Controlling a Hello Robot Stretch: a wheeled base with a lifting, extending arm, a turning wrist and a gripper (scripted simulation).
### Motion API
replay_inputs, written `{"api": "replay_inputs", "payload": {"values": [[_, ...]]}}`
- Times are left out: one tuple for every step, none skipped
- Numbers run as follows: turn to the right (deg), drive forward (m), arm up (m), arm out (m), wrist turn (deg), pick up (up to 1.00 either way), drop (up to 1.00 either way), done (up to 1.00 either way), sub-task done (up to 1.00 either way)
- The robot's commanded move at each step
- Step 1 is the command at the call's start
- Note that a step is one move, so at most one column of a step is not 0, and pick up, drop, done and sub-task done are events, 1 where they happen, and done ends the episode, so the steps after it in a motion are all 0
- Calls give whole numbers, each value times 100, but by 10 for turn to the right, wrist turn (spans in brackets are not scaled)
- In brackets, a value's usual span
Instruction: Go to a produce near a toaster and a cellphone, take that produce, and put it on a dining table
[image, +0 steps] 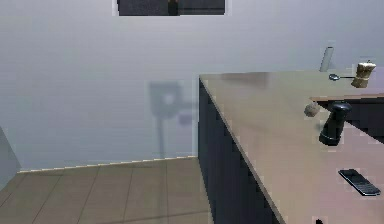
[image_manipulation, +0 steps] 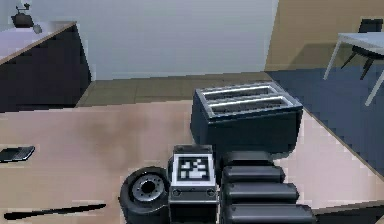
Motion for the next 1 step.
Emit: {"api": "replay_inputs", "payload": {"values": [[-450, 0, 0, 0, 0, 0, 0, 0, 0]]}}
